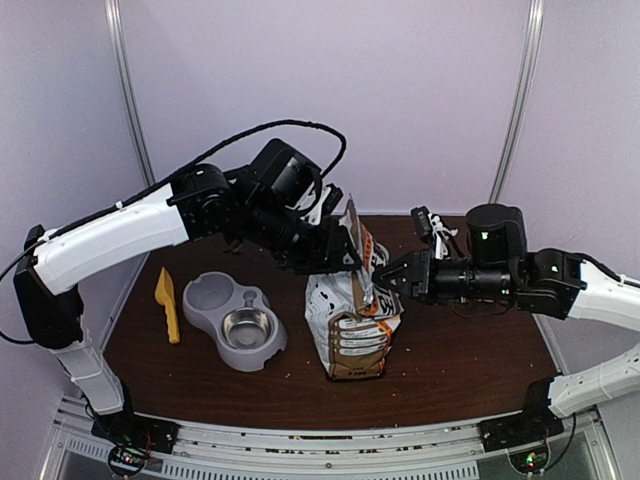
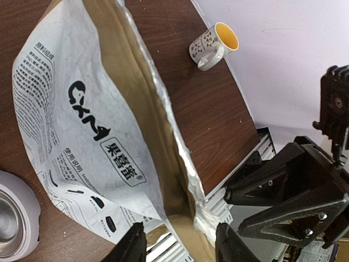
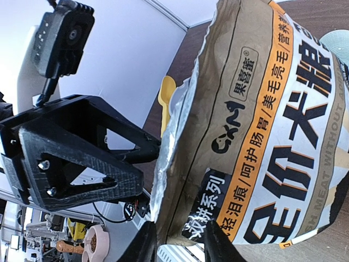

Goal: Serve the pet food
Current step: Open the seal of the pet food bag.

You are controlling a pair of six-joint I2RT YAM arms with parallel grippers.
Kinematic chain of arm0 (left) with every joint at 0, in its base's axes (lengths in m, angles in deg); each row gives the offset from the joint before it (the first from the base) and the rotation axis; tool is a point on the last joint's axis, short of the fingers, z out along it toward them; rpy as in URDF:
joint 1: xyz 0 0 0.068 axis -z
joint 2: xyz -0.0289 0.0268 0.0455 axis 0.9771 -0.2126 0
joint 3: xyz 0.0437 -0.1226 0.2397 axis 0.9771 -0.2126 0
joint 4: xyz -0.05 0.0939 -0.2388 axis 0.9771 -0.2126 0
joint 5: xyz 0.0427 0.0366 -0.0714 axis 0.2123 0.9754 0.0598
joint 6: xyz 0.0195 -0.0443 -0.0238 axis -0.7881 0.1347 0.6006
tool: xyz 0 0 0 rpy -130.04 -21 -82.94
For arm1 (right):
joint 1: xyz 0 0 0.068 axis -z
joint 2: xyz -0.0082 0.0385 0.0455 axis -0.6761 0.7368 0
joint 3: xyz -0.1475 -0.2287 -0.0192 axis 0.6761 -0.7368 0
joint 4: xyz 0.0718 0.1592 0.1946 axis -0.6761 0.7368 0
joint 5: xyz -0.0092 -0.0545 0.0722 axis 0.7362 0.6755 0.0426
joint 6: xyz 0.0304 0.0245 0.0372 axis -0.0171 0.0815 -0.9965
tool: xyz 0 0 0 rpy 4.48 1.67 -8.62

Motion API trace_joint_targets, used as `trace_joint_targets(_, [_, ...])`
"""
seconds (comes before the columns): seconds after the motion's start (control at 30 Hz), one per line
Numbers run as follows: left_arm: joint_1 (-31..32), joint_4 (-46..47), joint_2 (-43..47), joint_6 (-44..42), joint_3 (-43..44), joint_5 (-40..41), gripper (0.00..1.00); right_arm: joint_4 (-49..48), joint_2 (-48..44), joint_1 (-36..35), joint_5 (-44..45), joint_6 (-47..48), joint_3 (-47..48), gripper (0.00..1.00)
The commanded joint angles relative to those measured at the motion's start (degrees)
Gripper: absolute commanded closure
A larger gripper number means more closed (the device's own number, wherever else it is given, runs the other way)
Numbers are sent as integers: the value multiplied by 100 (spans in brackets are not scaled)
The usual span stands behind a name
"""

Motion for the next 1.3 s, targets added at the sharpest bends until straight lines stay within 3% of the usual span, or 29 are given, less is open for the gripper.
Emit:
trace_joint_targets(0.0, [66,141,247,-103,-91,142,54,-553,62,21,-377,-190,-112,69])
trace_joint_targets(0.33, [67,146,268,-89,-121,173,54,-615,74,19,-368,-210,-60,70])
trace_joint_targets(0.97, [102,226,259,-118,-104,60,55,-684,229,17,-382,-259,-142,100])
trace_joint_targets(1.27, [111,554,249,45,-274,-109,55,-1356,207,15,-720,-491,-397,100])
